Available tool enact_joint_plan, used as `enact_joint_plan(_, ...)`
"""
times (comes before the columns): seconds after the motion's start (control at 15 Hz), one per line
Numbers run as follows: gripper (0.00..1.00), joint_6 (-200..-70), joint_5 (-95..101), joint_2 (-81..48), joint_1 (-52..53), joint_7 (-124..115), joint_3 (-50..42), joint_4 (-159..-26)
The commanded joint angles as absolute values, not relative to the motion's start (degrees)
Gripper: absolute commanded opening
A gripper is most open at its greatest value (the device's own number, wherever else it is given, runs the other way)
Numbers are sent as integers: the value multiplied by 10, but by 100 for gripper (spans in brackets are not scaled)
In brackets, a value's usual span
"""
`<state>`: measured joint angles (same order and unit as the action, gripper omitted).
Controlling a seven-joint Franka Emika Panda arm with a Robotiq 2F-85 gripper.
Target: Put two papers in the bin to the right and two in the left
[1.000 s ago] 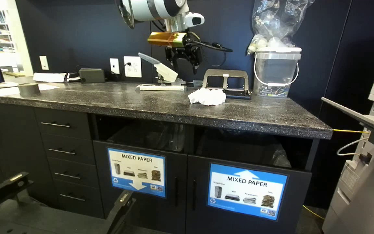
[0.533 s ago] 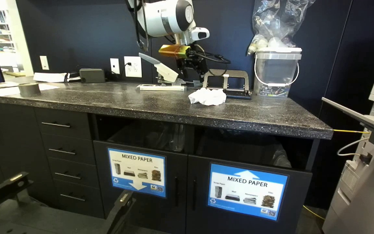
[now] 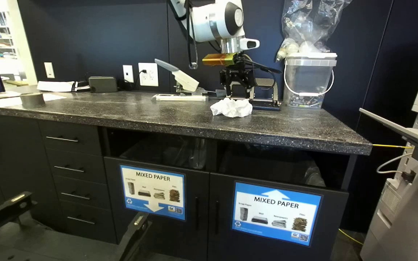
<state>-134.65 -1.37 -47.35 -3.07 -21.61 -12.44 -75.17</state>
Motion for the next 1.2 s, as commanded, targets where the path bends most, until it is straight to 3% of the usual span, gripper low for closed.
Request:
enact_joint_plan(0.0, 100, -1287, -42, -529, -77, -168, -79, -642)
enact_joint_plan(1.07, 100, -1140, -62, -673, -106, -87, -26, -433)
enact_joint_plan(1.13, 75, -1133, -58, -678, -106, -73, -26, -426)
